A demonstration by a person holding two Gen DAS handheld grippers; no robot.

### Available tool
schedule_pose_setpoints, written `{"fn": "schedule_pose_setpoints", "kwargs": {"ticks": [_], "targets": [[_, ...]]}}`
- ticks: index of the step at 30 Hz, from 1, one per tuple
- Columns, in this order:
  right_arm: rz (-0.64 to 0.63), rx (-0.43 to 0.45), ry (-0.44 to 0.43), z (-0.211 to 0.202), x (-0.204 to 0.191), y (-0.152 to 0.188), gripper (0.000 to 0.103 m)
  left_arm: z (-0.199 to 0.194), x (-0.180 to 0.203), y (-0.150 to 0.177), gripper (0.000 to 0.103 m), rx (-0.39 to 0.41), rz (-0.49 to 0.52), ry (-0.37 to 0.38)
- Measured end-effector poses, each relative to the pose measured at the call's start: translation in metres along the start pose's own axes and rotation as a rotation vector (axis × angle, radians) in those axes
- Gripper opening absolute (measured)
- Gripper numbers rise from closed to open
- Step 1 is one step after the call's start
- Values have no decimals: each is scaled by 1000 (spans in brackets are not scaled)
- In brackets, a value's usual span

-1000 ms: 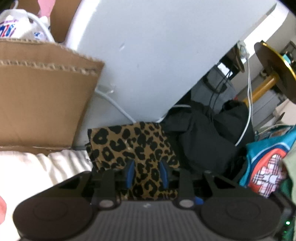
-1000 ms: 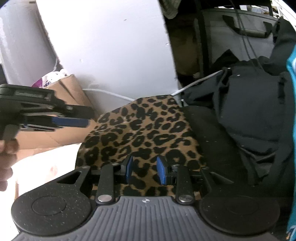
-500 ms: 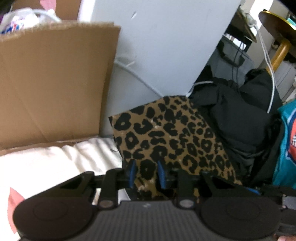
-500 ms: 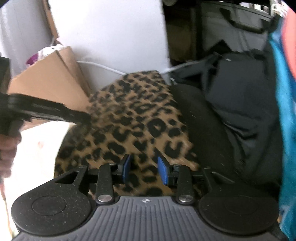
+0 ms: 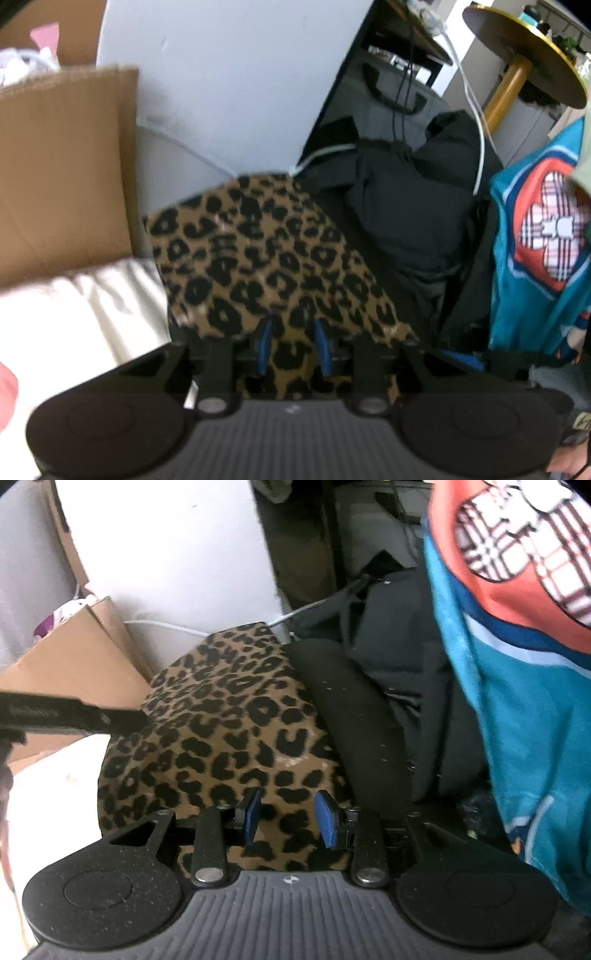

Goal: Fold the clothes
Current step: 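Lower the folded leopard skirt onto the dark clothes pile with both grippers, then open both grippers and release the skirt onto the pile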

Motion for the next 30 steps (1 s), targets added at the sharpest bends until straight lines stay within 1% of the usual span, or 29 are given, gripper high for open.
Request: {"fn": "schedule_pose_setpoints", "kwargs": {"ticks": [2,3,10,13,15,19,24,29,30], "targets": [[-8,-7,-2,5,-6,1,39,2,-1,9,27,-4,12,-29],[-6,-11,-1,7,-7,2,39,3,-1,14,29,-6,17,-43],[-51,-55,-5,8,-13,21,39,-7,-1,37,30,-4,-7,-79],[-64,-67,0,4,-12,27,39,-11,1,48,34,-8,-14,-93],[-70,-78,4,3,-12,32,39,-12,2,57,36,-21,-24,-98],[-98,-106,18,-1,-9,41,39,-15,-1,72,36,-44,-48,-107],[-81,-127,24,-7,-4,47,39,-20,-5,86,36,-80,-71,-107],[-64,-119,25,-17,-6,42,39,-33,-4,87,36,-87,-112,-109],[-60,-118,24,-19,-8,41,39,-36,-4,87,38,-88,-116,-109]]}}
Point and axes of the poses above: each gripper's, at about its wrist camera, not at the fingertips, and z roughly the way its jaws point, x to its right, y to its underside, the point moved 7 cm from there along z, roughly the way its jaws point, and after that the axes turned 6 degrees about y, right-handed, at the moved point
